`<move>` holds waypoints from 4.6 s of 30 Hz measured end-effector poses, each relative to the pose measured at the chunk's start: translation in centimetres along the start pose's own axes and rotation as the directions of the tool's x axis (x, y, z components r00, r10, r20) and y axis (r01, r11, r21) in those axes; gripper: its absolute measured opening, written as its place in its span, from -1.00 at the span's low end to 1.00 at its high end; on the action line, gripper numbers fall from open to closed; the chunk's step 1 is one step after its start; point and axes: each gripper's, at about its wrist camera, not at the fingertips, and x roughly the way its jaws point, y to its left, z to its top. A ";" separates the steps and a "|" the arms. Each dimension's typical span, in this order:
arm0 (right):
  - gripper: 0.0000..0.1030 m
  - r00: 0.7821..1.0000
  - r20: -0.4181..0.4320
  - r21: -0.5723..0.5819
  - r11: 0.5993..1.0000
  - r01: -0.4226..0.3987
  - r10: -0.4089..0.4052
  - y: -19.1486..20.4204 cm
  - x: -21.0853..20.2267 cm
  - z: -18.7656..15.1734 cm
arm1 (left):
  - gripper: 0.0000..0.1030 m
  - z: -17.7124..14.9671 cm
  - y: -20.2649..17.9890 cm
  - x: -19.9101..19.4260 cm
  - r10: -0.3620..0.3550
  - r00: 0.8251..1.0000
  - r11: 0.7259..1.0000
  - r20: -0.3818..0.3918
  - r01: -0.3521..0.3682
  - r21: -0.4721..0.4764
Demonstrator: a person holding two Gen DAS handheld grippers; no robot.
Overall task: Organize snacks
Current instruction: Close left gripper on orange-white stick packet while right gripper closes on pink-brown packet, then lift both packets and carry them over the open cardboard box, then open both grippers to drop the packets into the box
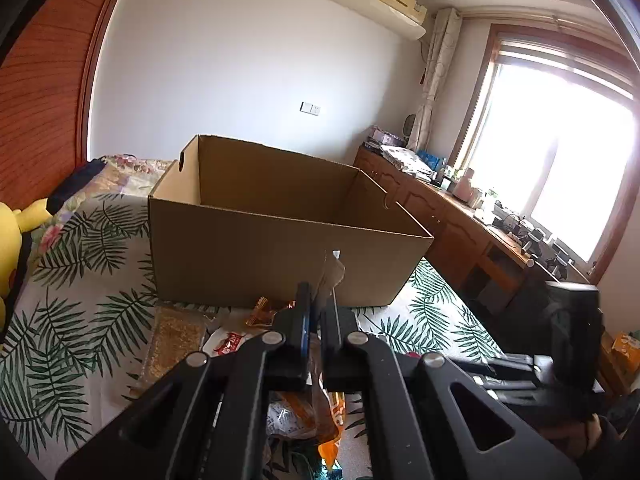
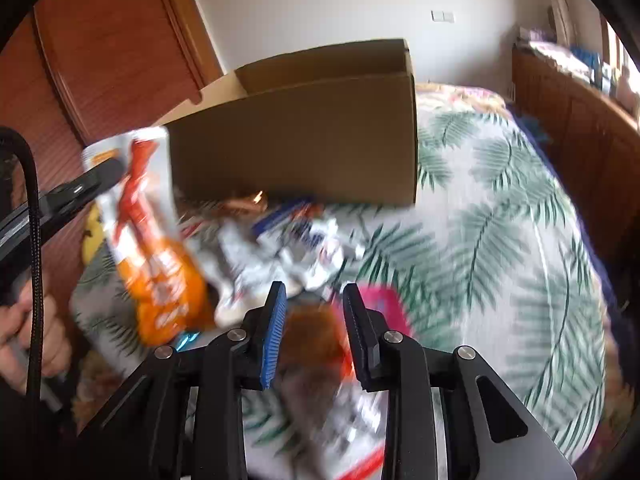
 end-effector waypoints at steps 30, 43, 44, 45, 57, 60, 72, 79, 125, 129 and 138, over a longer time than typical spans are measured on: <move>0.22 1.000 -0.017 0.151 0.988 -0.015 0.018 0.1 -0.2 -2.1 | -1.00 0.0 -0.8 -0.4 -0.027 1.000 1.000 0.007 0.027 0.003; 0.10 0.995 -0.080 0.120 0.990 0.077 -0.068 -0.1 5.0 0.4 | -1.00 1.0 -2.4 -1.9 -0.070 0.997 0.997 0.029 0.069 0.039; 0.02 0.995 -0.073 0.118 0.990 0.079 -0.071 -0.2 5.0 0.4 | -1.00 1.1 -2.5 -2.0 -0.072 0.997 0.997 0.031 0.071 0.041; 0.00 0.995 -0.070 0.117 0.990 0.077 -0.069 -0.3 5.0 0.4 | -1.00 1.3 -2.6 -2.1 -0.076 0.997 0.996 0.034 0.074 0.042; -0.19 0.996 -0.019 0.072 0.993 0.094 -0.093 -0.1 3.5 0.5 | -1.00 3.0 -3.1 -2.2 -0.089 0.994 0.995 0.055 0.086 0.053; -0.19 0.994 0.010 0.066 0.992 0.104 -0.105 -0.4 2.1 0.7 | -1.00 3.6 -3.1 -2.2 -0.091 0.994 0.994 0.060 0.088 0.057; -0.19 0.983 0.155 0.019 0.995 0.097 -0.098 -0.9 -4.2 4.0 | -1.00 8.8 -3.4 -1.1 -0.085 0.991 0.992 0.101 0.076 0.096; -0.19 0.973 0.218 -0.048 0.995 0.086 -0.074 0.3 -4.9 8.8 | -1.00 12.7 -2.7 0.9 -0.034 0.992 0.992 0.123 0.019 0.124; 0.05 0.991 0.135 -0.113 0.993 0.031 -0.016 3.4 6.3 16.8 | -0.26 13.1 1.9 12.3 0.189 0.981 0.969 -0.035 -0.181 0.167; 0.05 0.988 0.154 -0.129 0.991 0.030 -0.010 3.6 3.4 15.3 | -0.24 12.9 1.6 10.4 0.193 0.981 0.967 -0.017 -0.187 0.174; 0.05 0.991 0.131 -0.163 0.986 0.039 -0.018 4.2 -1.0 8.4 | 0.02 11.2 1.7 6.0 0.190 0.982 0.964 0.000 -0.187 0.192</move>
